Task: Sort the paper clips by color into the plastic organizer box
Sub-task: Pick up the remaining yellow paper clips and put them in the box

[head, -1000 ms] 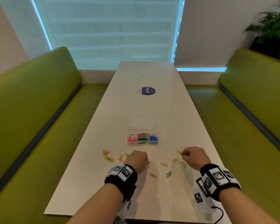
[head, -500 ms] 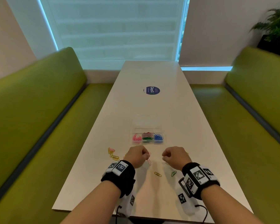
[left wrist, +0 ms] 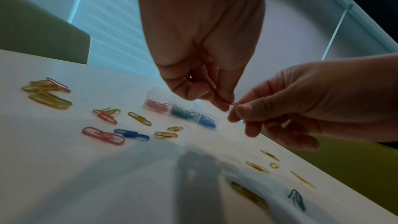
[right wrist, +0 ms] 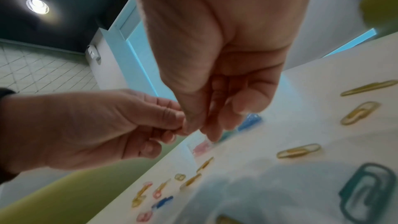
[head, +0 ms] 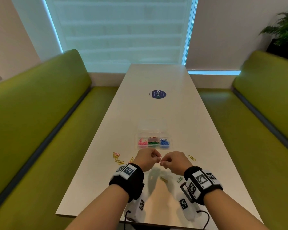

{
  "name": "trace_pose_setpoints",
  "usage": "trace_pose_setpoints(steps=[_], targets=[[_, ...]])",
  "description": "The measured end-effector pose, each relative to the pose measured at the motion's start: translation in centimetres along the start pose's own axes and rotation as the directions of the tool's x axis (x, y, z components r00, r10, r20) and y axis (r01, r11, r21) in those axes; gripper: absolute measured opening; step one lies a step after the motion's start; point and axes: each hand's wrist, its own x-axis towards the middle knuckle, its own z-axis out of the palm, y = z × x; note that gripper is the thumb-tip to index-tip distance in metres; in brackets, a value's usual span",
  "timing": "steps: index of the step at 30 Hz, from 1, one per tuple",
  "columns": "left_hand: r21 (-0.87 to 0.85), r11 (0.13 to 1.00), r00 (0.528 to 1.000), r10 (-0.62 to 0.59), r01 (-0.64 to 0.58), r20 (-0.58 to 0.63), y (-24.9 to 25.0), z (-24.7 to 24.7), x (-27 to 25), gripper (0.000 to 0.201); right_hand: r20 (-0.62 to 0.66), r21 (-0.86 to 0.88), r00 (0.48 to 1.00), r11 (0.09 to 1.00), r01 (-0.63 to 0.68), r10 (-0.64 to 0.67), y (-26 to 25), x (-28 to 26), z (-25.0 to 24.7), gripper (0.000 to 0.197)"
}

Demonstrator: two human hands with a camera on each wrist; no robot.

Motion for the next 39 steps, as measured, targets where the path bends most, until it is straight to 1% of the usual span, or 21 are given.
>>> trace_pose_setpoints(steps=[7, 12, 18, 22, 24, 26, 28, 31, 32, 35, 39], targets=[[0.047, 0.999, 1.000, 0.026, -0.026, 0.006, 0.7, 0.3, 0.0, 0.020, 0.022, 0.123, 0.998, 0.991, -0.054, 0.052, -0.1, -0.4, -0.7, 0.021], [0.022, 0.999, 0.999, 0.032, -0.031, -0.013, 1.1, 0.6, -0.1, 0.020, 0.015, 0.222, 0.996, 0.971, -0.092, 0.091, -0.1, -0.3, -0.7, 0.021], [-0.053, 0.999, 0.999, -0.003, 0.001, -0.039, 1.4, 0.8, -0.5, 0.019, -0.066, 0.265, 0.991, 0.960, -0.093, 0.114, -0.9, -0.5, -0.6, 0.024], [-0.031, 0.999, 0.997, 0.014, -0.016, -0.079, 1.8, 0.9, -0.5, 0.009, -0.131, 0.246, 0.985, 0.966, -0.073, 0.108, -1.4, -0.6, -0.5, 0.030], [-0.014, 1.000, 0.994, 0.017, -0.019, -0.109, 2.0, 1.0, -0.6, 0.008, -0.158, 0.272, 0.981, 0.960, -0.070, 0.116, -1.6, -0.6, -0.5, 0.032], [0.022, 0.999, 0.990, 0.035, -0.033, -0.134, 2.1, 1.2, -0.7, 0.014, -0.163, 0.294, 0.976, 0.952, -0.089, 0.142, -1.8, -0.6, -0.6, 0.031], [0.072, 0.996, 0.988, 0.060, -0.051, -0.139, 2.3, 1.2, -0.7, 0.017, -0.135, 0.269, 0.980, 0.957, -0.105, 0.145, -1.9, -0.5, -0.6, 0.028], [0.135, 0.989, 0.990, 0.083, -0.068, -0.114, 2.2, 1.1, -0.7, 0.020, -0.090, 0.190, 0.988, 0.976, -0.105, 0.124, -1.9, -0.5, -0.7, 0.032], [0.147, 0.987, 0.991, 0.086, -0.070, -0.106, 2.2, 1.0, -0.7, 0.019, -0.069, 0.159, 0.991, 0.982, -0.099, 0.111, -1.8, -0.4, -0.7, 0.029], [0.169, 0.983, 0.990, 0.096, -0.078, -0.099, 2.0, 0.8, -0.6, 0.019, -0.043, 0.066, 0.997, 0.996, -0.066, 0.069, -1.7, -0.5, -0.8, 0.026], [0.179, 0.980, 0.986, 0.108, -0.085, -0.124, 1.9, 0.7, -0.6, 0.019, -0.022, 0.035, 0.999, 0.999, -0.035, 0.036, -1.6, -0.7, -0.9, 0.025]])
